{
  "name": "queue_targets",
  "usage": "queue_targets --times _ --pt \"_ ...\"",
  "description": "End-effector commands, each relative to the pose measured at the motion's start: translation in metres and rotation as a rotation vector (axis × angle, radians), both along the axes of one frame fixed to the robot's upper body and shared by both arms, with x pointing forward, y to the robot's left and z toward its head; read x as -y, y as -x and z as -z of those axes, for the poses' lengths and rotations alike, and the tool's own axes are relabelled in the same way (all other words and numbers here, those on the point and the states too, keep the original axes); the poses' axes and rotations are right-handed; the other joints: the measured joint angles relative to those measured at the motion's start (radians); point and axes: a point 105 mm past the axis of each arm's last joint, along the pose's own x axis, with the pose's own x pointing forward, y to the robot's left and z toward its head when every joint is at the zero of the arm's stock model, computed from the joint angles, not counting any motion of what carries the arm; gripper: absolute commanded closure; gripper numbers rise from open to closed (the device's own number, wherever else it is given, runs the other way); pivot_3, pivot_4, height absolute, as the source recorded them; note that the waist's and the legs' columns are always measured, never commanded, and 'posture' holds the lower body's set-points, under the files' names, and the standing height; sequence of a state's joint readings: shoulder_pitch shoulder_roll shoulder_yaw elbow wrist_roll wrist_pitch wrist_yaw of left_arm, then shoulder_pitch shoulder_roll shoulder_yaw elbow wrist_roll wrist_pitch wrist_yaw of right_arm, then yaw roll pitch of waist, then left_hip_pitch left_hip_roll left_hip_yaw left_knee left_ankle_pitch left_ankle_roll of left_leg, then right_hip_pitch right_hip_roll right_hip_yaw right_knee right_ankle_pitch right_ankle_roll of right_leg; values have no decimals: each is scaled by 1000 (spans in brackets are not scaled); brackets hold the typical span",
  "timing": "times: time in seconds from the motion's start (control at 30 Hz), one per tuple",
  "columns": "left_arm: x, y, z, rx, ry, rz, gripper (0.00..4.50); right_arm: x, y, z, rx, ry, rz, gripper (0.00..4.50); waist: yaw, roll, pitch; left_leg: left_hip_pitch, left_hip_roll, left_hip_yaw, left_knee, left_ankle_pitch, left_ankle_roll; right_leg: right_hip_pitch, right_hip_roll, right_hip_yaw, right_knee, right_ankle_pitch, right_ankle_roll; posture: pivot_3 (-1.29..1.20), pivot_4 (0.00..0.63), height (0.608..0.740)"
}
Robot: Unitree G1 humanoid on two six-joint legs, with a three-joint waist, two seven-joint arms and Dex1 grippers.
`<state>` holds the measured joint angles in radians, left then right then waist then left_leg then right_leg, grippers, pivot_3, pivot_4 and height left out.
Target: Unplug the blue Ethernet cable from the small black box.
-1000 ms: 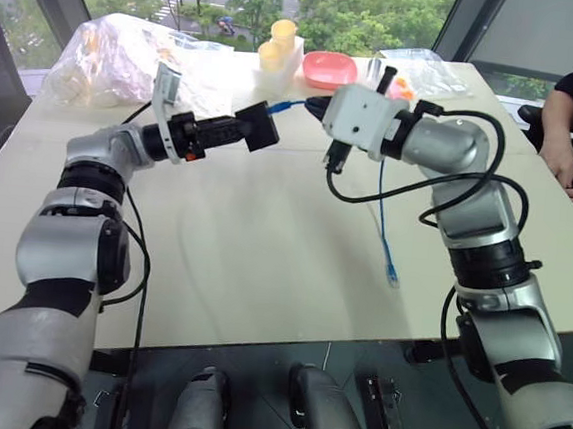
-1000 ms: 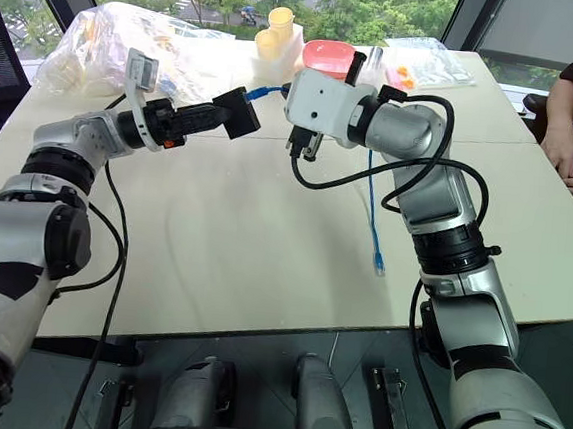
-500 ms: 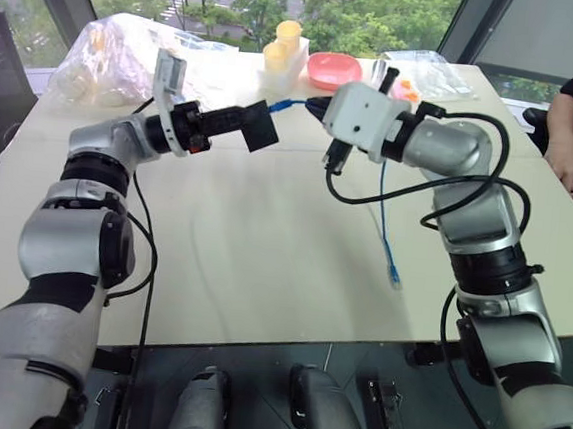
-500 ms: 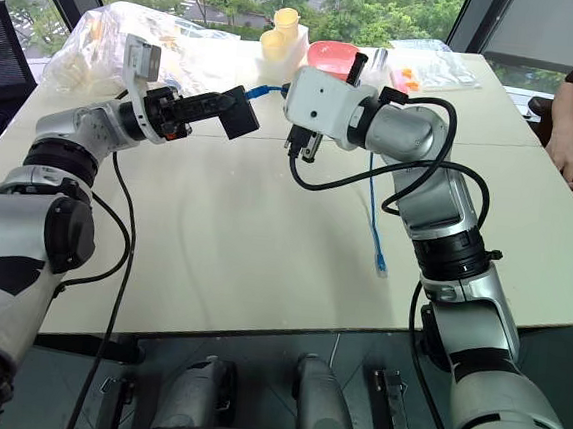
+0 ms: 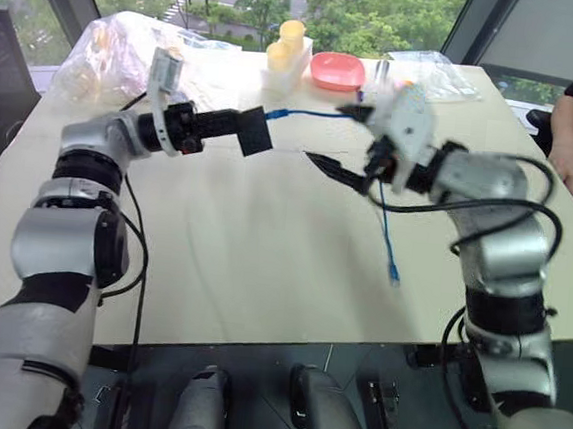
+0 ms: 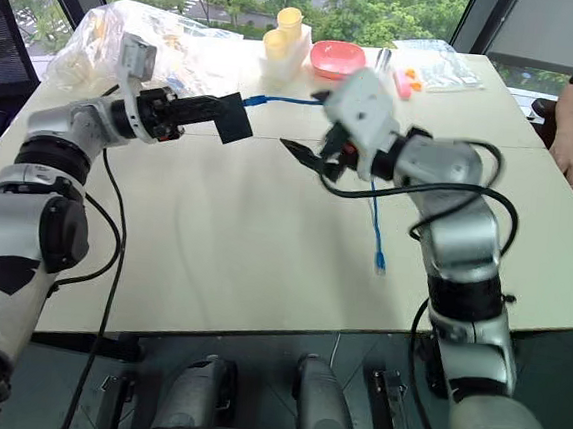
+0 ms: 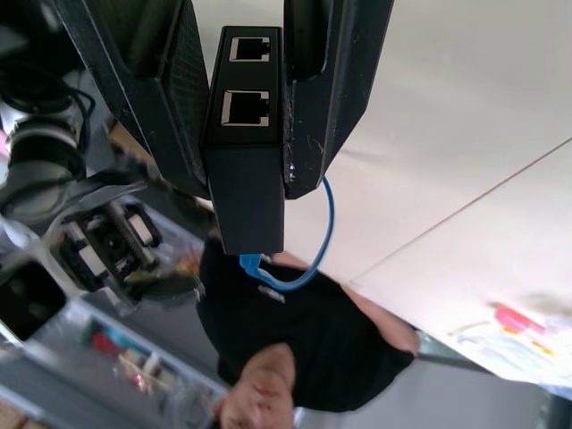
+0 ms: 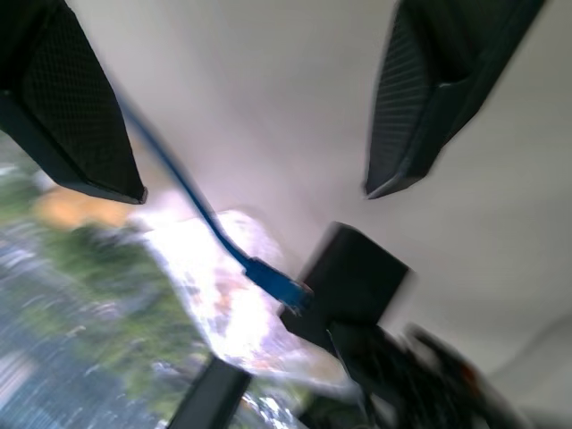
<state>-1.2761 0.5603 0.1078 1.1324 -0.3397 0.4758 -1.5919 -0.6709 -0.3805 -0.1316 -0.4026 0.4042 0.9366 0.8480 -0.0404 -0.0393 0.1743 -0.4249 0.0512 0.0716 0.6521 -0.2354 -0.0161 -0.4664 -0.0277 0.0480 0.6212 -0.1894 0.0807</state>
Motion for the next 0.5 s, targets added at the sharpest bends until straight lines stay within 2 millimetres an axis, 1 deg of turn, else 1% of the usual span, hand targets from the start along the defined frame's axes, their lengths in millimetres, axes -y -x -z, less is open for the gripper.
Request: queue_targets --times 0.03,0.1,0.17,0.23,0.3,0.43,0.5 --pt "5 8 -27 95 -21 56 3932 -8 27 -9 -174 -226 -135 589 -2 0 0 1 0 0 1 0 0 0 0 0 1 0 0 0 150 740" --pt "4 11 -35 93 -15 68 3932 -14 18 -4 -289 -408 -112 589 -4 0 0 3 0 0 2 0 0 0 0 0 6 0 0 0 150 740" --pt "4 13 -40 93 -18 78 3932 -19 12 0 -356 -500 -91 589 -4 0 0 5 0 -1 2 0 0 1 1 0 9 0 -1 0 150 740" --pt "7 17 -40 91 -32 102 3932 -29 5 1 -377 -549 -71 589 -4 0 0 5 0 -2 3 1 1 1 2 0 9 -2 -4 0 150 740" --pt "10 19 -39 87 -39 123 3932 -36 0 1 -380 -570 -55 589 -5 0 0 5 0 -2 4 1 2 1 1 0 9 -2 -4 0 150 740" --pt "14 24 -39 78 -18 159 3932 -40 -10 -1 -383 -617 -19 589 -4 0 0 1 0 -2 6 1 2 0 1 0 8 -2 -3 0 150 740" --pt "17 27 -33 62 -17 185 3932 -42 -15 -1 -380 -620 -7 589 -5 0 0 0 0 -2 7 1 2 0 1 0 8 -1 0 0 150 740"
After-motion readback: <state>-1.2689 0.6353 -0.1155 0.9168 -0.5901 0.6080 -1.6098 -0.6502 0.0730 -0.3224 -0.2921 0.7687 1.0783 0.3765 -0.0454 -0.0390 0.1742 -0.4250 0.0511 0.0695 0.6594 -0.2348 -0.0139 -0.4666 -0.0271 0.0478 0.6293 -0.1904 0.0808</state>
